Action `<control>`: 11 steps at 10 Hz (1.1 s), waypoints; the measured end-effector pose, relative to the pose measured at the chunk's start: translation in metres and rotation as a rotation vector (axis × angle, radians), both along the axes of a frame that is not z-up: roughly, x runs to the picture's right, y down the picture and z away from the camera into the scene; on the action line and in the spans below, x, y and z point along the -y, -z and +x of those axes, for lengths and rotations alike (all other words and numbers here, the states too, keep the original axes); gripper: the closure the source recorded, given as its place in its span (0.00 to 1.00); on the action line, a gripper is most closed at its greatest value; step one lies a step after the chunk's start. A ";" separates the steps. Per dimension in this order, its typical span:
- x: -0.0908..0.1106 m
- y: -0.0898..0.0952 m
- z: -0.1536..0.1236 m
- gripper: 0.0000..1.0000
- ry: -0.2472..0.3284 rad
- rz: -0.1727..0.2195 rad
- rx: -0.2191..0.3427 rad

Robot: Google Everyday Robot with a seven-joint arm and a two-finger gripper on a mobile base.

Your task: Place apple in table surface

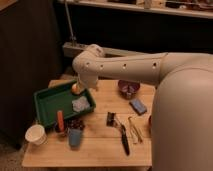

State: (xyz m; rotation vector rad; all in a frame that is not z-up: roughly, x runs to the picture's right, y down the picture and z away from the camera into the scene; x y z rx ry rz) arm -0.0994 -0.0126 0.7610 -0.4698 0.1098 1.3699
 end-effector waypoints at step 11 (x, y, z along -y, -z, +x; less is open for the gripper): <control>0.036 -0.117 -0.086 0.35 0.166 0.031 0.072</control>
